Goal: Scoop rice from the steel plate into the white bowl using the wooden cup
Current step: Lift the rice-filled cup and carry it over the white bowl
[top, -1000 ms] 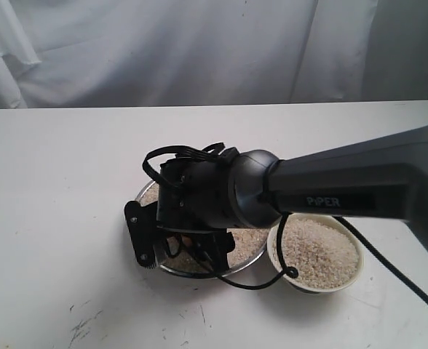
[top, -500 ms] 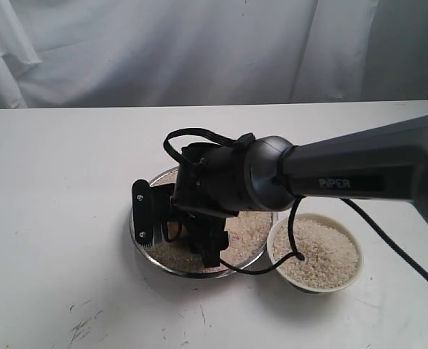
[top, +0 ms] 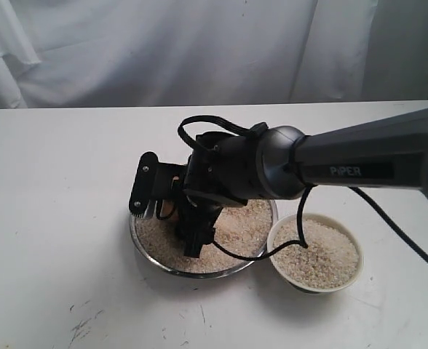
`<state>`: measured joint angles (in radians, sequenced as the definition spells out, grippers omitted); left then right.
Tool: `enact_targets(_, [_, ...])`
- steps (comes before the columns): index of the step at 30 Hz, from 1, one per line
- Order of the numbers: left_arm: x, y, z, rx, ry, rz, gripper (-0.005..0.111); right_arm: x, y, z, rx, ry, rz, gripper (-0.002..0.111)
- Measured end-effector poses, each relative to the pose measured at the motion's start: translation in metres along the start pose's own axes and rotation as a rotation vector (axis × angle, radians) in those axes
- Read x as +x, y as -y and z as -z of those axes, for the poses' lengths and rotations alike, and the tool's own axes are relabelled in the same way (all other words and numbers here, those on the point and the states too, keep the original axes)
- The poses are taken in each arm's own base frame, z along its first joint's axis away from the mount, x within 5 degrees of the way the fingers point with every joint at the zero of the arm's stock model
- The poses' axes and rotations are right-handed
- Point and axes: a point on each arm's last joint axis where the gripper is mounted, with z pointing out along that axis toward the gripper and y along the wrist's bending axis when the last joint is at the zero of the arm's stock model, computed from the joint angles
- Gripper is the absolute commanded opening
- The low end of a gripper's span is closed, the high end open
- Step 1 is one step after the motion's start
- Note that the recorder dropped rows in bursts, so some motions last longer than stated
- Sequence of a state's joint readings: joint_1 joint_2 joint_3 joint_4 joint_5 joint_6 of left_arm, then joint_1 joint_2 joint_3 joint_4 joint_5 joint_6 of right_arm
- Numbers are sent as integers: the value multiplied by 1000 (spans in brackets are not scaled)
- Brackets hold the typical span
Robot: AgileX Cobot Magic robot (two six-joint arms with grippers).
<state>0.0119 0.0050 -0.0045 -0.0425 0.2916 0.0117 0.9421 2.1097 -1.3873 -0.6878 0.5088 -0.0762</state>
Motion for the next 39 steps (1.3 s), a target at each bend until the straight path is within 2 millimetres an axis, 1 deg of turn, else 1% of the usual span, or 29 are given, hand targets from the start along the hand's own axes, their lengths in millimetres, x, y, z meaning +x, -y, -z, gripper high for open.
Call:
enact_targets(3, [0,0,0,0,0,0,0,2,6,8,12,33,-30,0])
enact_targets(5, [0,0,0,0,0,0,0,12,8,16,12,81,-62,0])
enact_targets(9, [0,0,0,0,0,0,0,34,13,34,21,117,-119,0])
enact_targets(12, [0,0,0,0,0,0,0,47,18,47,34,130,-154,0])
enact_targets(19, [0,0,0,0,0,0,0,70,28,82,87,155,-181,0])
enact_targets(23, [0,0,0,0,0,0,0,84,30,103,115,165,-195,0])
enact_targets(32, [0,0,0,0,0,0,0,118,21,131,142,107,-216,0])
enact_targets(39, [0,0,0,0,0,0,0,141,8,146,146,20,-218,0])
